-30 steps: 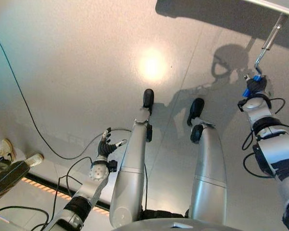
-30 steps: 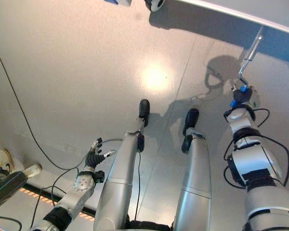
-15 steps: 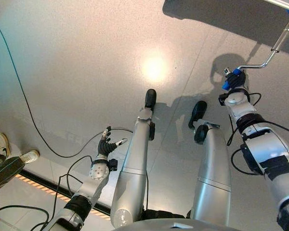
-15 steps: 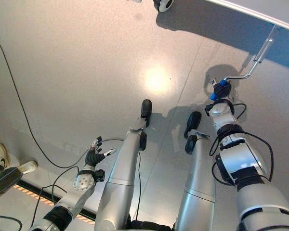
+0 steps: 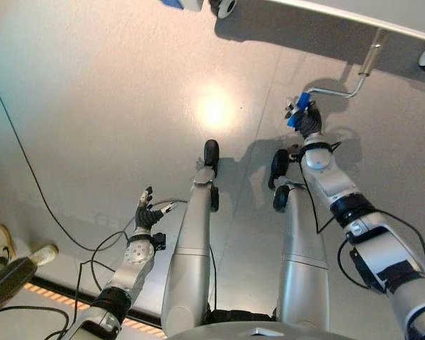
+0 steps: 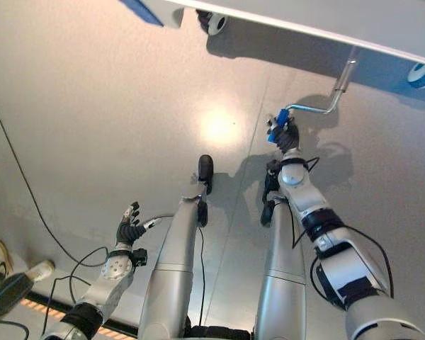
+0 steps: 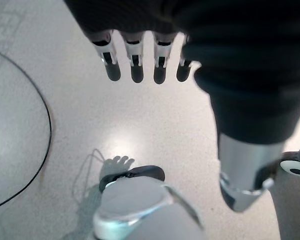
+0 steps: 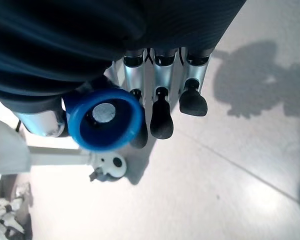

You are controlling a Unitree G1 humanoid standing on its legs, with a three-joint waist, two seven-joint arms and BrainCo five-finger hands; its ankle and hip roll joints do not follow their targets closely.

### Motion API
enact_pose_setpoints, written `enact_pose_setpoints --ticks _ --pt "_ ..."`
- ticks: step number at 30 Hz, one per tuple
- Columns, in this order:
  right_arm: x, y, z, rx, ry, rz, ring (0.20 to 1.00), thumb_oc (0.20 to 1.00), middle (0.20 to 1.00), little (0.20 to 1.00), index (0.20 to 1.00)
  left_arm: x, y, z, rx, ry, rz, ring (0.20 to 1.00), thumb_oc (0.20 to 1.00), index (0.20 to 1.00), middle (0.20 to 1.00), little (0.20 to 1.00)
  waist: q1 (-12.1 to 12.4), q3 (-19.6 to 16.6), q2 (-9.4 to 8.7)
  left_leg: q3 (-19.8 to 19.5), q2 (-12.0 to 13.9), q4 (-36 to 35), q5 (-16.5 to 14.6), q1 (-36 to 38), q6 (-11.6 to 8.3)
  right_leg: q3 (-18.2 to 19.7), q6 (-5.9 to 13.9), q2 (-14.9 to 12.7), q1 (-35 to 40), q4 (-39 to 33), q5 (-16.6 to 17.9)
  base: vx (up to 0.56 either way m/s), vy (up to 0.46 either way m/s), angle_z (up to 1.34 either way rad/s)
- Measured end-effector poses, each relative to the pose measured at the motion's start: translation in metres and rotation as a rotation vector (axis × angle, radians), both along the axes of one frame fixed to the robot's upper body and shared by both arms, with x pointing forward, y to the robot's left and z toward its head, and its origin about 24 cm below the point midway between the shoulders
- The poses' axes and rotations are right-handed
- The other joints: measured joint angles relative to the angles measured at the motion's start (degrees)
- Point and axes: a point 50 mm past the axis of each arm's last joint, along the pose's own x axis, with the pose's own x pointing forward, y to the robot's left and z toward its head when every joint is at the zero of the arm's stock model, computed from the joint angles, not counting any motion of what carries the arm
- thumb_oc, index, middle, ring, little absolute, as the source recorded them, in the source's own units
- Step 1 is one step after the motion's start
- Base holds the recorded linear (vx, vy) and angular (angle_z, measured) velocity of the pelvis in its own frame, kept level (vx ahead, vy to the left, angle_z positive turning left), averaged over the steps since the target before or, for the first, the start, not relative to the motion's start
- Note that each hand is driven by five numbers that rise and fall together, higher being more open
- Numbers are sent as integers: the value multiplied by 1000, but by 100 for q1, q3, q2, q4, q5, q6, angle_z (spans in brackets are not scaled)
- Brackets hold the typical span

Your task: Raise the hospital bed

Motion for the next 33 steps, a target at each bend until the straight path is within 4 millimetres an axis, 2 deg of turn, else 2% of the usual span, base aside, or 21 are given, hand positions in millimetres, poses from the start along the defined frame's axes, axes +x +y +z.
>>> enact_pose_setpoints --ticks 3,5,7,8,9,18,22,32,33 --pt "-18 0 -22 72 30 46 200 200 200 200 200 -4 -2 -6 -10 25 1 1000 1000 1000 1000 1000 -37 16 -42 107 37 -271 29 391 47 49 39 39 364 -306 77 -66 -3 -13" --pt "-25 9 -25 132 31 97 200 200 200 200 200 -9 3 -12 -12 58 15 1000 1000 1000 1000 1000 -163 69 -123 152 74 -479 46 687 76 91 74 64 637 -526 144 -44 -22 -13" --pt "-32 11 -27 208 24 126 200 200 200 200 200 -11 6 -17 -15 84 31 1000 1000 1000 1000 1000 -205 62 -168 194 104 -648 103 859 104 96 87 100 823 -772 264 -5 -28 -11" --pt "-34 9 -25 251 11 124 200 200 200 200 200 -11 6 -17 -16 88 27 1000 1000 1000 1000 1000 -304 69 -196 217 110 -757 122 919 127 107 107 99 869 -861 283 2 -44 -3" --pt "-36 12 -26 276 10 136 200 200 200 200 200 -11 6 -17 -21 90 26 1000 1000 1000 1000 1000 -269 71 -201 255 109 -830 162 960 135 109 115 93 903 -912 311 7 -34 -4" --pt "-58 -19 -47 361 38 31 200 200 200 200 200 -17 6 -25 -61 115 46 1000 1000 1000 1000 1000 -333 127 -372 432 110 -1489 297 1874 194 243 199 118 1693 -1506 471 12 -41 -6" --pt "-58 -18 -46 362 32 35 200 200 200 200 200 -20 8 -25 -66 118 49 1000 1000 1000 1000 1000 -438 156 -427 463 101 -1573 320 1938 227 268 224 124 1767 -1613 543 2 -46 -5" --pt "-57 -19 -44 313 16 12 200 200 200 200 200 -19 9 -24 -68 107 52 1000 1000 1000 1000 1000 -376 163 -443 429 92 -1582 320 1891 232 230 242 110 1786 -1674 557 4 -11 1" --pt "-56 -19 -42 302 7 9 200 200 200 200 200 -19 9 -23 -67 105 52 1000 1000 1000 1000 1000 -428 165 -446 415 91 -1573 320 1849 231 225 242 110 1751 -1673 557 8 3 5"
